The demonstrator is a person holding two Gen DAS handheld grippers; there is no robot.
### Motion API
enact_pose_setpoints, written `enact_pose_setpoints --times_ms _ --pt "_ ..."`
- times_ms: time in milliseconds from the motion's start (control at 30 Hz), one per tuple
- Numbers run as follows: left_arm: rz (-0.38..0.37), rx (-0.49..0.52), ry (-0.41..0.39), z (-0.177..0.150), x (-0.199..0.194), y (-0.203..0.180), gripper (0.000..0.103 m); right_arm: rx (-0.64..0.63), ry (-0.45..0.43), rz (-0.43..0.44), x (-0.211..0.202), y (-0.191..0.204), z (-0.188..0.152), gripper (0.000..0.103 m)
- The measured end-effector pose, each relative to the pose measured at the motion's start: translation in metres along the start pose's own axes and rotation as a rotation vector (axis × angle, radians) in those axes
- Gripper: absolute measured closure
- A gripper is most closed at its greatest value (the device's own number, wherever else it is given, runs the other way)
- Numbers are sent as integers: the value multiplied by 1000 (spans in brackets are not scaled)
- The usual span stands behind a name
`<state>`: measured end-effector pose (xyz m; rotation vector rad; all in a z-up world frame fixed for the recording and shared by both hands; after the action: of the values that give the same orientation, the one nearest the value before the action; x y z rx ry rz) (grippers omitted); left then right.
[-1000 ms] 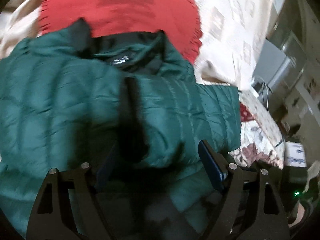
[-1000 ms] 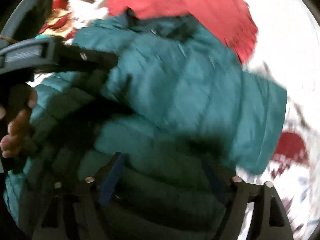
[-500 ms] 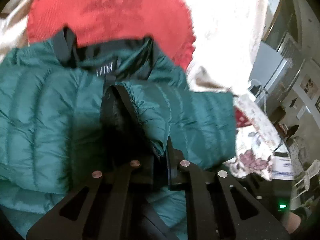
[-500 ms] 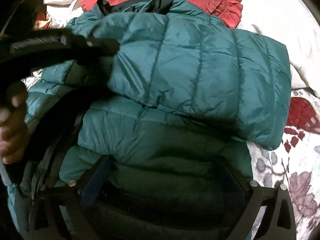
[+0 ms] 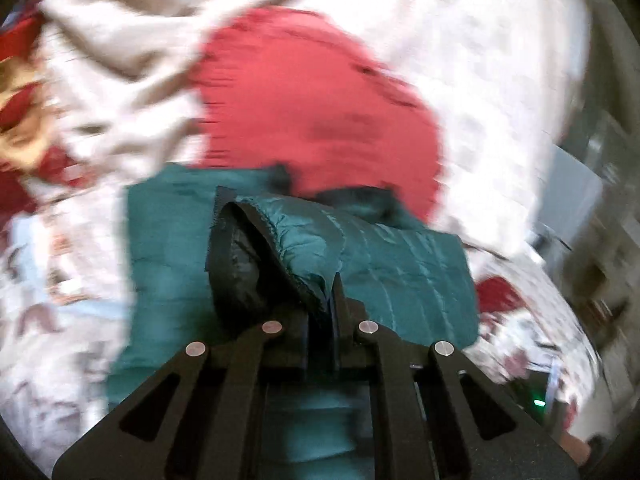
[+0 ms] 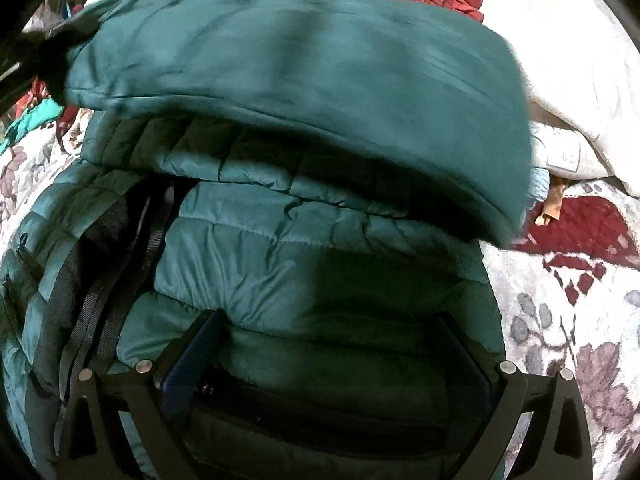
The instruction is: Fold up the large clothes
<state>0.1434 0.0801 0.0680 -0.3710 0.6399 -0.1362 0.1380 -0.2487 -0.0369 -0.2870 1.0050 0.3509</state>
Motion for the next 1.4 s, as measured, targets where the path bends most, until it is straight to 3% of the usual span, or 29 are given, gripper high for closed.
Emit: enact_pose_setpoints --times_ms 100,167,267,367,467,500,533,567,600,633,667,767,867,1000,1133,1233,1400 --pt "124 -92 45 -5 7 46 96 5 -6 9 -3 -1 -7 1" --pt "150 -141 111 -15 20 65 94 5 4 16 -5 -3 -6 1" --pt "171 -143 139 -21 23 64 87 22 15 43 -13 -7 3 2" --pt "207 -131 95 -17 10 58 73 94 -70 33 -34 -24 21 3" --pt "366 -149 -16 -13 -16 58 55 204 -165 8 -55 -59 36 3" --pt "406 -170 -57 -8 -21 59 55 241 -196 1 -59 -69 43 4" --pt "419 -187 -107 -7 -29 56 55 274 -243 5 -63 -80 52 21" --pt "398 -175 -129 -7 -30 48 55 271 -268 19 -64 -85 60 51" --pt "373 -146 -126 -7 -28 40 55 245 -279 46 -61 -86 70 61" --pt "330 -93 -91 -9 -19 27 56 201 -271 99 -53 -82 80 64" --pt "289 -45 -33 -14 -5 14 64 168 -262 121 -45 -80 86 69" --pt "343 9 143 -37 37 10 72 111 -224 114 -19 -66 98 69" --pt "400 -66 276 -57 67 34 72 88 -66 102 25 -57 98 69" --pt "409 -63 208 -50 49 27 72 79 -38 89 24 -55 105 69" --pt "400 -16 76 -30 32 12 72 119 -233 37 -17 -59 134 69" --pt "392 -8 95 -25 46 17 68 119 -328 -32 -21 -57 163 69" --pt "384 -47 180 -32 83 33 65 182 -265 -4 28 -73 180 69"
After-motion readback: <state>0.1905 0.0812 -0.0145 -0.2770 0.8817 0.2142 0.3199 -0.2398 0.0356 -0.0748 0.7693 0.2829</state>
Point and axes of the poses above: each gripper's, at about its wrist camera, not at the fingertips, and x roughly the way its jaws point, y to its left, z to its top, the point moved 3 cm from there along x, roughly the way its jaws point, and after that the axes turned 3 degrees about y, right-handed, at the moved point
